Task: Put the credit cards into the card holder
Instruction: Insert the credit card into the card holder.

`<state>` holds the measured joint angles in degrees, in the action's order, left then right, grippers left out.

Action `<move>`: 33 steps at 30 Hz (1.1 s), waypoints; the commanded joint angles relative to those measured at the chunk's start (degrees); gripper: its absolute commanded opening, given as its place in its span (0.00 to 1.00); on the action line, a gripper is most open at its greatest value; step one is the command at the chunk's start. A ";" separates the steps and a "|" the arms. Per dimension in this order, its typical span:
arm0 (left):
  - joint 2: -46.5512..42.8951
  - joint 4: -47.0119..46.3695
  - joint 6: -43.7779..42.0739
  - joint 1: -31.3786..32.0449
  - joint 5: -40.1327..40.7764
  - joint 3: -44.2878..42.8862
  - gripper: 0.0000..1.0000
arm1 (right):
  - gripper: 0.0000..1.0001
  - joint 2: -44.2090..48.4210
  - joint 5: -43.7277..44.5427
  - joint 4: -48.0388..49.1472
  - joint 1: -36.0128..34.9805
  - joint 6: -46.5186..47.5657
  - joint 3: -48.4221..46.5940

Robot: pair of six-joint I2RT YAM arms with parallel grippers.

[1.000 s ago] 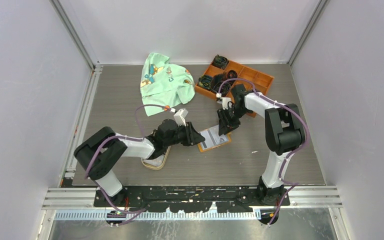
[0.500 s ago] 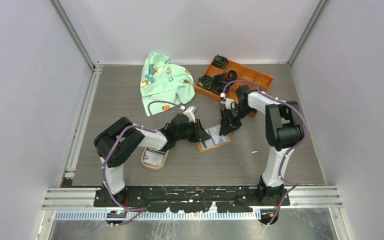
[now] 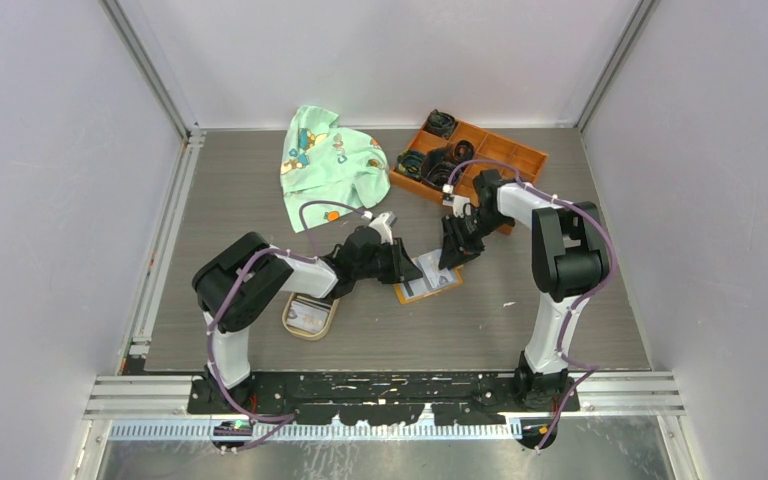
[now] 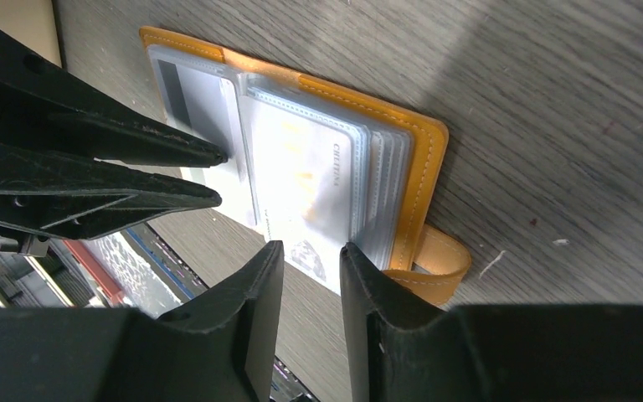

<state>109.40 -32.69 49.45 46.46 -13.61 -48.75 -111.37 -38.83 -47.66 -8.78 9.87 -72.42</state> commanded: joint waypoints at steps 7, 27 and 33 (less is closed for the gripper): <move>0.51 0.19 0.03 0.21 -0.53 -1.82 0.23 | 0.38 0.06 3.23 0.43 0.26 0.26 -0.33; 0.35 2.29 -0.19 0.21 -0.71 -3.35 0.23 | 0.41 3.91 4.63 1.16 0.20 1.27 0.36; 1.06 2.54 -0.14 0.23 -0.87 -3.76 0.23 | 0.40 1.82 1.70 -0.17 0.17 1.54 -0.40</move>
<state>109.93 -30.30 49.52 46.50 -13.76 -50.63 -110.00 -34.79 -47.05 -8.78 10.41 -72.31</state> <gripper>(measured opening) 0.227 0.406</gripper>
